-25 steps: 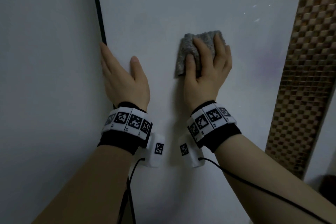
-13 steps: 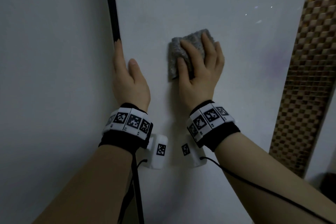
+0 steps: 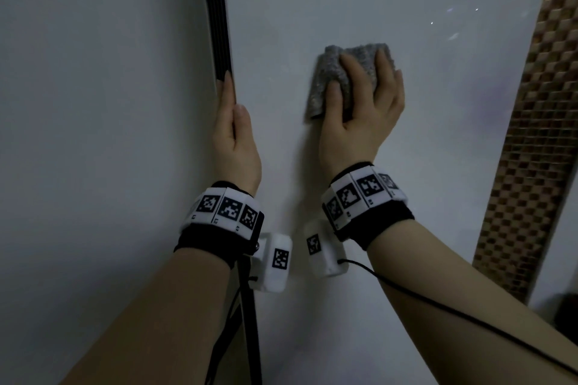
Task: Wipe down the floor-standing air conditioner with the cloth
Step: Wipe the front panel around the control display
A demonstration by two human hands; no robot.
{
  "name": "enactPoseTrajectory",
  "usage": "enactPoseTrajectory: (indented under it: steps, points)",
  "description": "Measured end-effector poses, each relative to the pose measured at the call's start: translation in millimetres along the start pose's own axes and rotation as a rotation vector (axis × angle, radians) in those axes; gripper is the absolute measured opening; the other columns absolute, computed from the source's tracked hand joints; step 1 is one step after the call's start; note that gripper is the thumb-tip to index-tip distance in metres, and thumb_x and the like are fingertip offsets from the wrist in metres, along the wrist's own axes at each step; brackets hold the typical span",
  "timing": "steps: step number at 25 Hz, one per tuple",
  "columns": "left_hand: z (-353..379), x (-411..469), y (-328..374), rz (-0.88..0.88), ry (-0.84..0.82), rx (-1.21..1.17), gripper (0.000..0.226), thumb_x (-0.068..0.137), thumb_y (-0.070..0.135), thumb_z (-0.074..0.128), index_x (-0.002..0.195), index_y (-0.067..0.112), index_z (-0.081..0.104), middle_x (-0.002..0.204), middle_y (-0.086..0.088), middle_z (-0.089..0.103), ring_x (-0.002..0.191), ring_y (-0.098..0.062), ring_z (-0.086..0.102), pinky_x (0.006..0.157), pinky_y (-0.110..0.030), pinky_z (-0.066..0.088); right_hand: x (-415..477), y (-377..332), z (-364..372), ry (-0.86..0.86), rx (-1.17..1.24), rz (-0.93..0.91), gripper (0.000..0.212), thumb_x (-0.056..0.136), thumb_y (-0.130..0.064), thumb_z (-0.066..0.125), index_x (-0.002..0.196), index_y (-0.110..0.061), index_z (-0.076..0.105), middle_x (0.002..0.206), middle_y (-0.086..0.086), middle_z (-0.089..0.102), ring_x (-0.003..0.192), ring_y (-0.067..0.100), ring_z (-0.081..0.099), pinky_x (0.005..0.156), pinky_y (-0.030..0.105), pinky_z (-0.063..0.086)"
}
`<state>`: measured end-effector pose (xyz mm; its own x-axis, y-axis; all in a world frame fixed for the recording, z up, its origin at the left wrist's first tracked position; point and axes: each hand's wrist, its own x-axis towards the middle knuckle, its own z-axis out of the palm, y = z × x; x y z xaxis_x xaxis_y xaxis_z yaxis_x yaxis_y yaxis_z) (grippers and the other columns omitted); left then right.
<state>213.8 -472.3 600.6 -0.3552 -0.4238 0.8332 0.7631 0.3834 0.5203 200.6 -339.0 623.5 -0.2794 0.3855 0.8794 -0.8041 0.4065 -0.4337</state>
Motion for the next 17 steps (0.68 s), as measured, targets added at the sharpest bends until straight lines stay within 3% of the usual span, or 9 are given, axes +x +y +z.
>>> enactPoseTrajectory:
  steps: [5,9,14,17]
  points:
    - [-9,4,4,-0.012,-0.028,-0.012,0.044,0.100,0.011,0.037,0.144,0.006,0.034,0.150,-0.012,0.035,0.140,-0.019,0.032,0.117,-0.037,0.026,-14,-10,10,-0.129,-0.035,-0.174,0.030,0.088,-0.023,0.062,0.118,-0.021,0.064,0.143,0.010,0.043,0.136,0.037,0.026,0.109,0.058,0.021]
    - [-16,4,10,-0.065,-0.009,-0.053,0.039,0.098,0.007,0.044,0.137,0.007,0.044,0.144,-0.012,0.044,0.135,-0.018,0.040,0.114,-0.033,0.031,-7,-12,9,-0.085,0.004,-0.090,0.031,0.088,-0.022,0.061,0.119,-0.022,0.064,0.144,0.011,0.042,0.137,0.037,0.025,0.110,0.057,0.020]
    - [-23,7,12,-0.086,0.018,-0.104,0.033,0.097,0.002,0.043,0.128,0.005,0.055,0.133,-0.016,0.055,0.127,-0.021,0.050,0.110,-0.039,0.037,-32,-18,18,-0.256,-0.035,-0.401,0.029,0.085,-0.020,0.066,0.114,-0.021,0.068,0.137,0.013,0.049,0.133,0.041,0.032,0.109,0.057,0.023]
    - [-24,9,11,-0.104,0.075,-0.085,0.032,0.096,0.000,0.041,0.123,0.002,0.058,0.124,-0.011,0.061,0.116,-0.014,0.056,0.104,-0.033,0.043,-20,-20,20,-0.183,-0.007,-0.338,0.027,0.084,-0.020,0.068,0.111,-0.020,0.069,0.135,0.014,0.050,0.131,0.041,0.034,0.105,0.060,0.026]
